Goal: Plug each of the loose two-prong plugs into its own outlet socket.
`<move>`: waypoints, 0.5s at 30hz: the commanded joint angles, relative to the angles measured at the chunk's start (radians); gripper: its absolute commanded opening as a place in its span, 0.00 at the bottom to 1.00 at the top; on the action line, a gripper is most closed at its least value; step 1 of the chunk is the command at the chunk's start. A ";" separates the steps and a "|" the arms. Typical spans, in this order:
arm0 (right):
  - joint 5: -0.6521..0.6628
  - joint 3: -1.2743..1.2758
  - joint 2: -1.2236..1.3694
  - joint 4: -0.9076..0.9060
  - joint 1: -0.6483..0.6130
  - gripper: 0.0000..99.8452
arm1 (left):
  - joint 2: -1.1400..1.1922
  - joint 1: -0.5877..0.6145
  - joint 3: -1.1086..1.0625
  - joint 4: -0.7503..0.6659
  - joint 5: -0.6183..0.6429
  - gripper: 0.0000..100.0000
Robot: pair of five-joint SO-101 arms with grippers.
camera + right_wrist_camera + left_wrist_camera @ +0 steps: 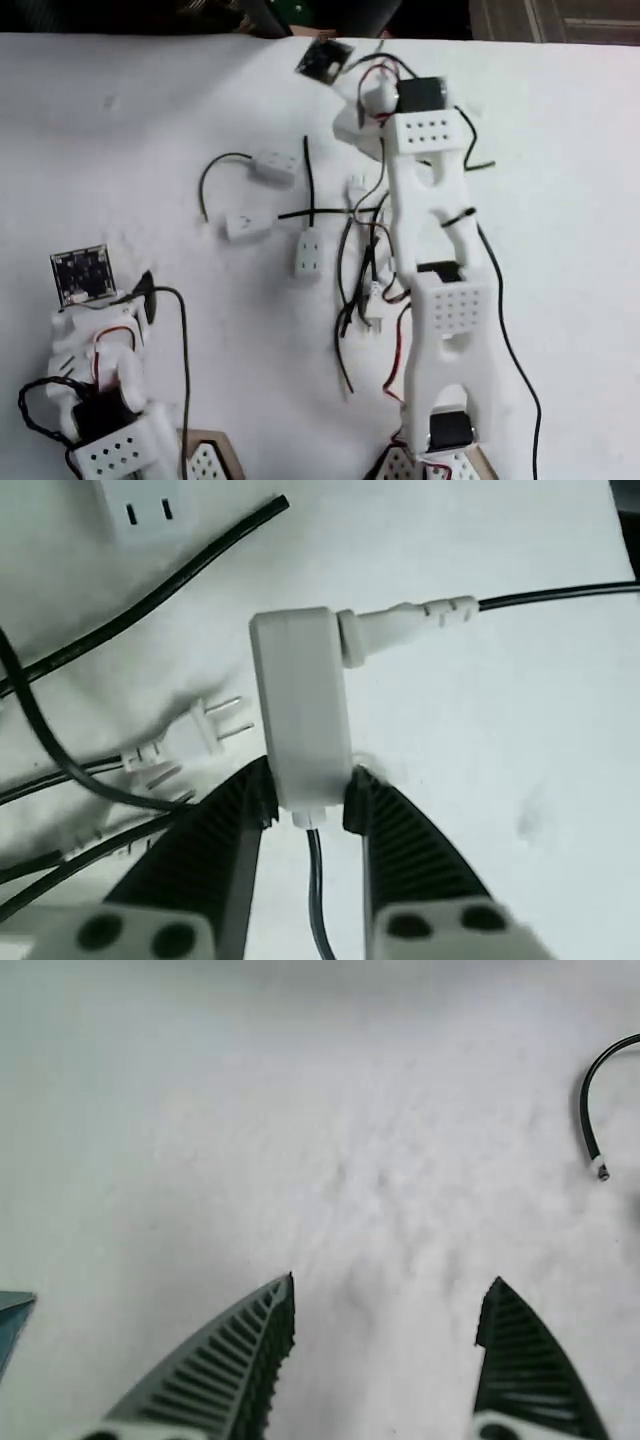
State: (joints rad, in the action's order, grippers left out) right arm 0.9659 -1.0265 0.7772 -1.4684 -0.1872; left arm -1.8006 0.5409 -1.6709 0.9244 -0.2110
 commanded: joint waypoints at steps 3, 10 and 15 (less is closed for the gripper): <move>0.046 -0.044 0.102 0.157 -0.016 0.02 | -0.010 -0.008 0.005 -0.017 -0.011 0.29; -0.035 -0.071 0.104 0.077 -0.018 0.19 | -0.010 -0.025 0.003 -0.015 -0.011 0.29; -0.110 -0.153 0.022 -0.148 -0.035 0.23 | -0.010 -0.030 -0.003 -0.018 -0.012 0.29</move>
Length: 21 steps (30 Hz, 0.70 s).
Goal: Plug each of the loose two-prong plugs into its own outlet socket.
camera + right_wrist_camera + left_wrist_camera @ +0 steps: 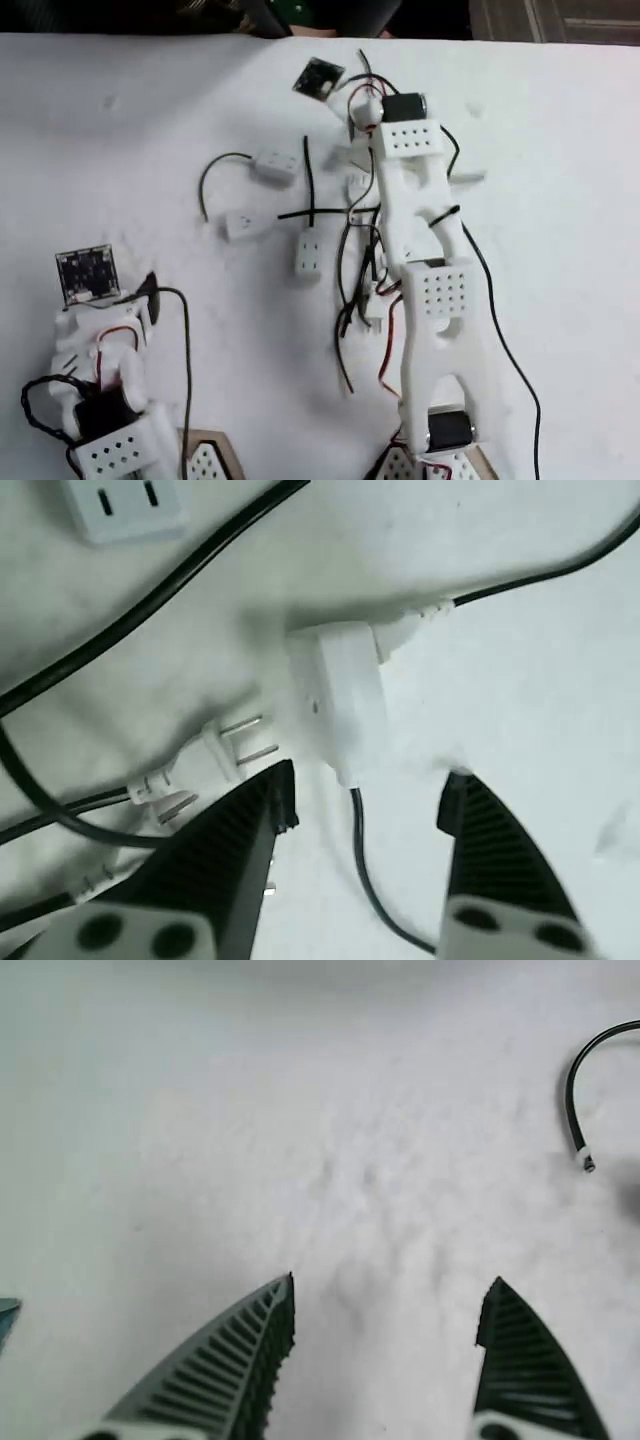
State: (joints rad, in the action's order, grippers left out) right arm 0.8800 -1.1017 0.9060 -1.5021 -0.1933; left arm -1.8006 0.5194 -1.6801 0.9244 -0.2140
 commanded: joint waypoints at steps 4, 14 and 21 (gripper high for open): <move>-0.025 -0.075 -0.148 -0.220 -0.048 0.16 | -0.010 -0.008 0.006 -0.018 -0.009 0.29; -0.061 0.304 -0.349 -0.222 -0.012 0.06 | -0.010 -0.008 0.006 -0.018 -0.009 0.29; -0.416 0.704 -0.530 -0.209 -0.050 0.06 | -0.010 -0.008 0.006 -0.018 -0.009 0.29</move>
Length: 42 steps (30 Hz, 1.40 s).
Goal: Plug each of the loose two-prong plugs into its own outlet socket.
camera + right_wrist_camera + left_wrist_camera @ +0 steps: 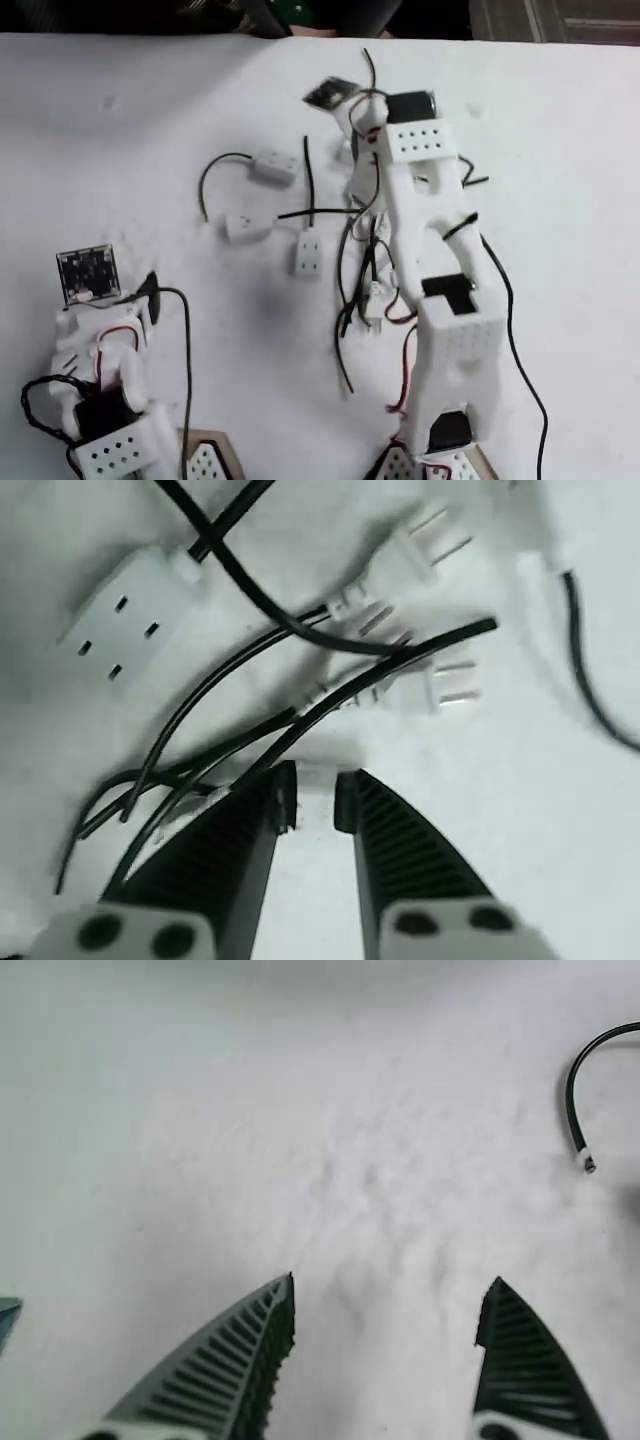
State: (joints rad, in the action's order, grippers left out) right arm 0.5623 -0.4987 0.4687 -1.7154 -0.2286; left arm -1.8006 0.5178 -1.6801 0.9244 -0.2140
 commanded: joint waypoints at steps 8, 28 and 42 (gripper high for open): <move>-0.212 0.250 -0.051 0.117 -0.018 0.14 | -0.010 -0.007 0.006 -0.018 -0.009 0.29; -0.201 0.259 -0.045 0.104 0.018 0.02 | -0.010 -0.007 0.006 -0.018 -0.009 0.29; 0.161 0.384 -0.338 0.016 0.071 0.02 | -0.010 -0.007 0.006 -0.018 -0.009 0.29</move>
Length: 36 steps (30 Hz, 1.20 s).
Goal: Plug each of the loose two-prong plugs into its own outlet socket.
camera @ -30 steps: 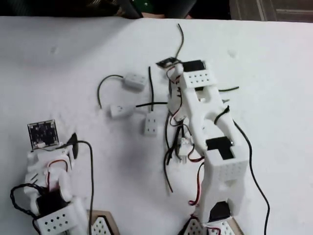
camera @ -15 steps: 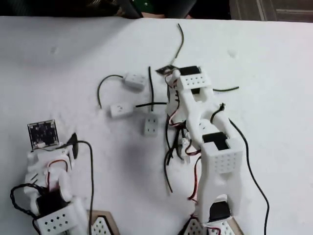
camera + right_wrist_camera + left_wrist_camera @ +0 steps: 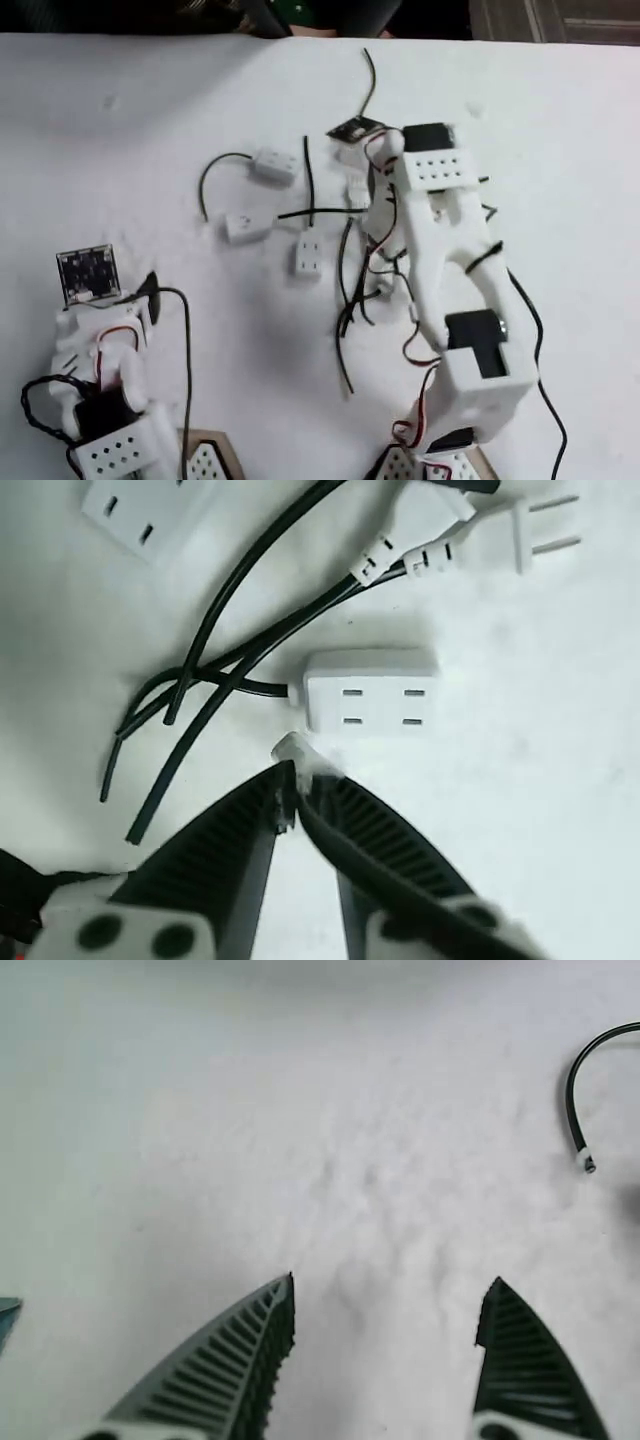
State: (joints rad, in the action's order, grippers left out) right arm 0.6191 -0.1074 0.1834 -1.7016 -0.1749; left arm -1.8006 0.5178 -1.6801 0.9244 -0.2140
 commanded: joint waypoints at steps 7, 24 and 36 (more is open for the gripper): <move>0.158 -0.069 0.033 0.137 -0.007 0.10 | -0.010 -0.007 0.006 -0.018 -0.009 0.29; 0.044 0.120 -0.113 -0.015 0.079 0.15 | -0.010 -0.007 0.005 -0.018 -0.009 0.29; 0.091 0.552 -0.282 0.275 0.145 0.15 | -0.010 -0.005 0.005 -0.017 -0.009 0.29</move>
State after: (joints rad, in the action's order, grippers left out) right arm 0.6836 0.3974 -0.0652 -1.5313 -0.0629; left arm -1.8006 0.5178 -1.6801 0.9244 -0.2140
